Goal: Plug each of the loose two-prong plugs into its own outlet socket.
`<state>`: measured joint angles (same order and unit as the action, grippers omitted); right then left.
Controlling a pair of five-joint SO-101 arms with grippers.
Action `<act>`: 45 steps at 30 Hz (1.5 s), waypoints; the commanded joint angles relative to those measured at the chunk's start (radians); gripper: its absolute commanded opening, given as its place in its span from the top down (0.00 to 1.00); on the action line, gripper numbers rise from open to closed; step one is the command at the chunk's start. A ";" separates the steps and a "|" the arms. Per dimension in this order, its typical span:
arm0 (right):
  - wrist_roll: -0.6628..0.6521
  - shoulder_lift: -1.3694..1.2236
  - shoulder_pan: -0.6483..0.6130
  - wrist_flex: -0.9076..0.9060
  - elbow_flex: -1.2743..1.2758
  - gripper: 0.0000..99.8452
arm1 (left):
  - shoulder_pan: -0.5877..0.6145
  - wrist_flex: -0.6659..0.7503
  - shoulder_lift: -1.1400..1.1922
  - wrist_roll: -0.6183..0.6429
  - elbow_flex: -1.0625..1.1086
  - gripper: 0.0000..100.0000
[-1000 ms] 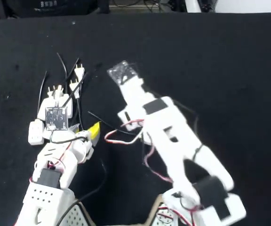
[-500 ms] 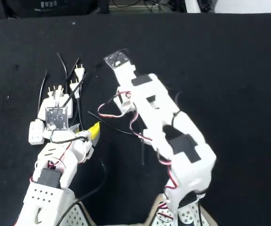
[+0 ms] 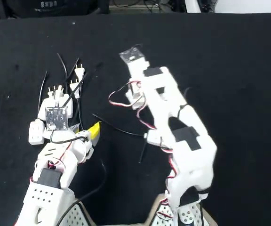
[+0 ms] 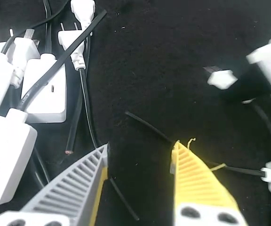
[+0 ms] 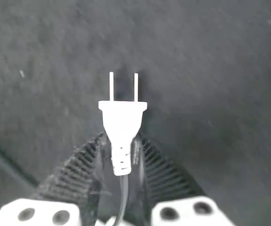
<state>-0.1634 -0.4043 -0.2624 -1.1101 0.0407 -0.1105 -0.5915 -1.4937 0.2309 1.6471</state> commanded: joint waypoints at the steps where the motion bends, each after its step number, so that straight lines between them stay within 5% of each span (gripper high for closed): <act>1: -0.005 0.282 0.083 -0.209 -0.065 0.99 | -0.004 -0.003 -0.028 0.002 -0.019 0.78; 5: -0.100 0.492 0.203 -0.318 -0.124 0.99 | -0.005 -0.003 -0.028 0.002 -0.019 0.78; 11: -0.649 0.684 0.338 -0.371 -0.131 0.99 | -0.002 -0.003 -0.028 0.002 -0.019 0.78; 15: -0.888 0.707 0.381 -0.454 0.124 0.99 | -0.002 -0.003 -0.028 0.002 -0.019 0.78; 18: -0.976 0.708 0.417 -0.339 0.410 0.99 | -0.002 -0.003 -0.028 0.002 -0.019 0.78; 27: -0.951 0.705 0.559 0.250 0.897 0.96 | -0.002 -0.003 -0.028 0.002 -0.013 0.78; 33: -0.868 0.713 0.555 0.288 0.894 0.73 | -0.002 -0.003 -0.028 0.002 -0.013 0.78; 45: -0.848 0.705 0.554 0.288 0.881 0.74 | -0.002 -0.003 -0.028 0.002 -0.013 0.78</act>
<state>-1.0165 0.2616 0.2793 -0.8385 0.9429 -0.1105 -0.5915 -1.4937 0.2309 1.6487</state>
